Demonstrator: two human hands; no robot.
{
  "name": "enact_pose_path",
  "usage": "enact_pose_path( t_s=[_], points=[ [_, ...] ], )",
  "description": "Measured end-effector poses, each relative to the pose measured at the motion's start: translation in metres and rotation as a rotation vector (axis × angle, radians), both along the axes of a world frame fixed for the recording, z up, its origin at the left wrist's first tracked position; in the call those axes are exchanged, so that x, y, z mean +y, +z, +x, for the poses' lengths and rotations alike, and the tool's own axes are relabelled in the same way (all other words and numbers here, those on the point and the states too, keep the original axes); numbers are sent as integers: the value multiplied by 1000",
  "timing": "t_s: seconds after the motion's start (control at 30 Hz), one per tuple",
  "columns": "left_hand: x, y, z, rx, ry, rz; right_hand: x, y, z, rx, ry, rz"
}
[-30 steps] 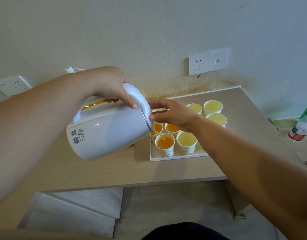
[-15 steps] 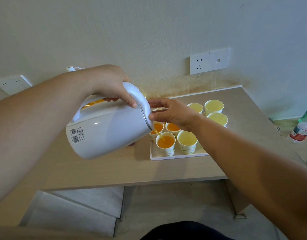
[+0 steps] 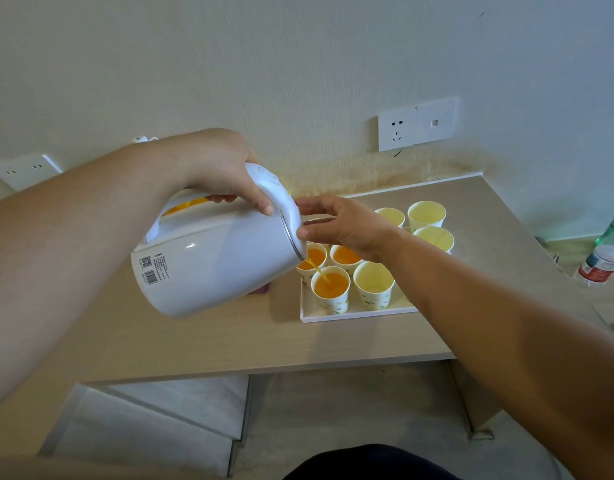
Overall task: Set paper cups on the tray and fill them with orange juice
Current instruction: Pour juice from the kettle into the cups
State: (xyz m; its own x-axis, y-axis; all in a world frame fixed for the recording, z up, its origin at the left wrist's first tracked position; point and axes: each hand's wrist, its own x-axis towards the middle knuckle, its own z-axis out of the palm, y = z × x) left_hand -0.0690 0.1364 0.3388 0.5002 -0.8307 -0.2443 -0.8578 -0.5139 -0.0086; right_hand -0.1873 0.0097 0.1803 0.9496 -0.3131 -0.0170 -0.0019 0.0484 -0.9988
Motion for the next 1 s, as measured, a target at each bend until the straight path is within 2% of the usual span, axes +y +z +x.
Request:
enact_pose_path(
  t_s=[0.73, 1.0],
  points=[
    [-12, -7, -5, 6, 12, 10, -14, -12, -1, 11, 8, -11],
    [-13, -20, -2, 41, 28, 7, -18, -24, 2, 97, -10, -71]
  ],
)
